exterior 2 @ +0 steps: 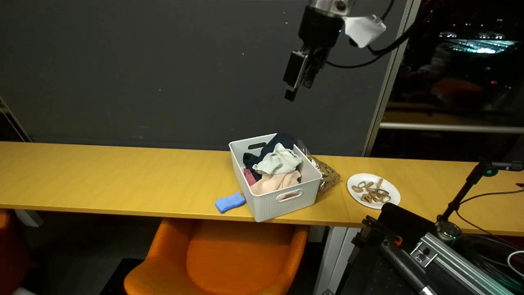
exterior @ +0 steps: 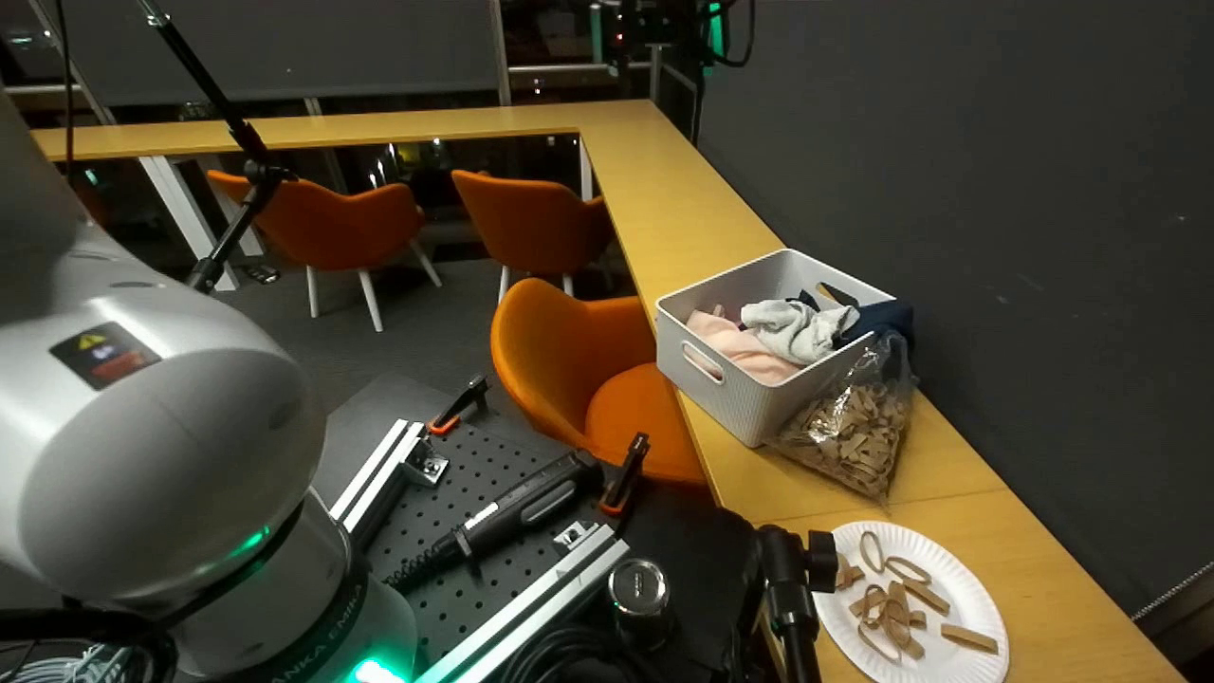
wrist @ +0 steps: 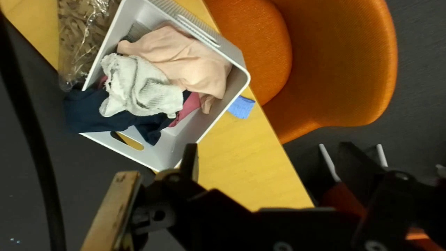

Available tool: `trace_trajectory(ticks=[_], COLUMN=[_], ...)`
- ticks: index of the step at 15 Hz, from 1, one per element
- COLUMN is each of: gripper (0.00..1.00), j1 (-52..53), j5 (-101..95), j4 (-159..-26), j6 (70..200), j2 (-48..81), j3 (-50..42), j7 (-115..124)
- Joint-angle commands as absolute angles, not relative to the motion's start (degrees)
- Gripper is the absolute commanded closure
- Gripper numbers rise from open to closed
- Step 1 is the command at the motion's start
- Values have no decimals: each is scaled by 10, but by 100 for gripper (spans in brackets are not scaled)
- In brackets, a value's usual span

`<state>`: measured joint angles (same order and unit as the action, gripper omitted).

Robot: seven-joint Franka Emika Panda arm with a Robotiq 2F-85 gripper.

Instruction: Remove the peach and blue shirts from the white basket and put them on the backrest of the orange chair

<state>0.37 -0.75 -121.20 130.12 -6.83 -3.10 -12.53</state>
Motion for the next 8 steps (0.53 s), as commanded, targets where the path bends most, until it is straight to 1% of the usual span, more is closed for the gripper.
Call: trace_trajectory(ticks=[1,8], gripper=[0,0], j1=[-22,-53], j5=[-32,-23], j4=[-1092,-1010], j6=[1296,1312], j2=[64,226], j3=[-43,-38], j7=[-132,-140])
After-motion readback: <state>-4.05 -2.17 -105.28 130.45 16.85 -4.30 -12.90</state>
